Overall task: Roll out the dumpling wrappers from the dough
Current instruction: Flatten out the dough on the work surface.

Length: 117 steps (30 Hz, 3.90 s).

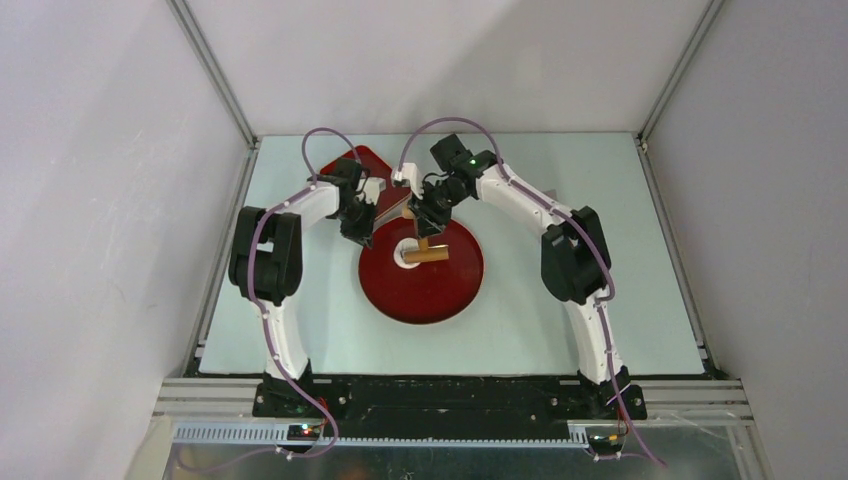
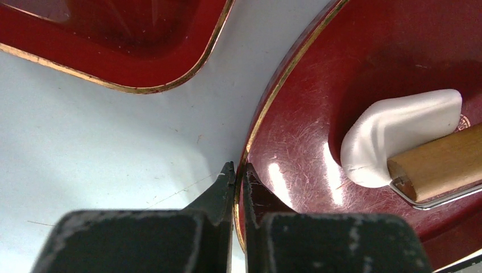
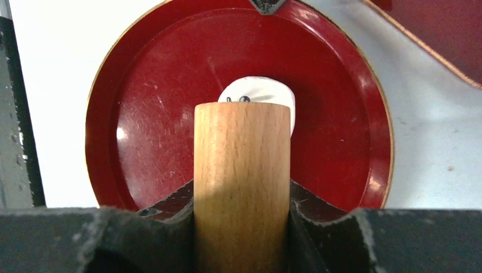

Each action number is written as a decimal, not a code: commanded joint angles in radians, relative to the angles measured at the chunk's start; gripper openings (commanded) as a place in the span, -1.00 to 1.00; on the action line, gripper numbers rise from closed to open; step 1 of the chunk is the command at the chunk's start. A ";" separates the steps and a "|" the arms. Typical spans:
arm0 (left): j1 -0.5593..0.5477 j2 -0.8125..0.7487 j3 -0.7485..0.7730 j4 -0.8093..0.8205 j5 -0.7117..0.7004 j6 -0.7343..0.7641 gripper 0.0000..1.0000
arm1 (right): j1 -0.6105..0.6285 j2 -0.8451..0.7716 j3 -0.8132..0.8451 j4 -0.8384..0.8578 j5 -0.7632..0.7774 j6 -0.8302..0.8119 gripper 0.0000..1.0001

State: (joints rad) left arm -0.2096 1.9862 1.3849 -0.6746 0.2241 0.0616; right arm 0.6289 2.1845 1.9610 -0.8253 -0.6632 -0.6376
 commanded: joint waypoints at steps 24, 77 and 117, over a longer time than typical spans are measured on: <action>0.006 0.049 0.035 0.011 0.017 0.024 -1.00 | -0.009 0.090 0.283 -0.157 -0.133 -0.364 -1.00; 0.017 0.049 0.036 0.008 0.038 0.025 -1.00 | 0.059 0.100 0.240 -0.019 -0.010 -0.216 -1.00; 0.019 0.049 0.038 0.008 0.032 0.014 -1.00 | 0.151 -0.226 -0.552 0.153 0.029 -0.174 -1.00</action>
State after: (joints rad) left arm -0.1947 2.0041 1.4067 -0.6991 0.2699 0.0792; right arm 0.7437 1.9583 1.5249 -0.4625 -0.6647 -0.9352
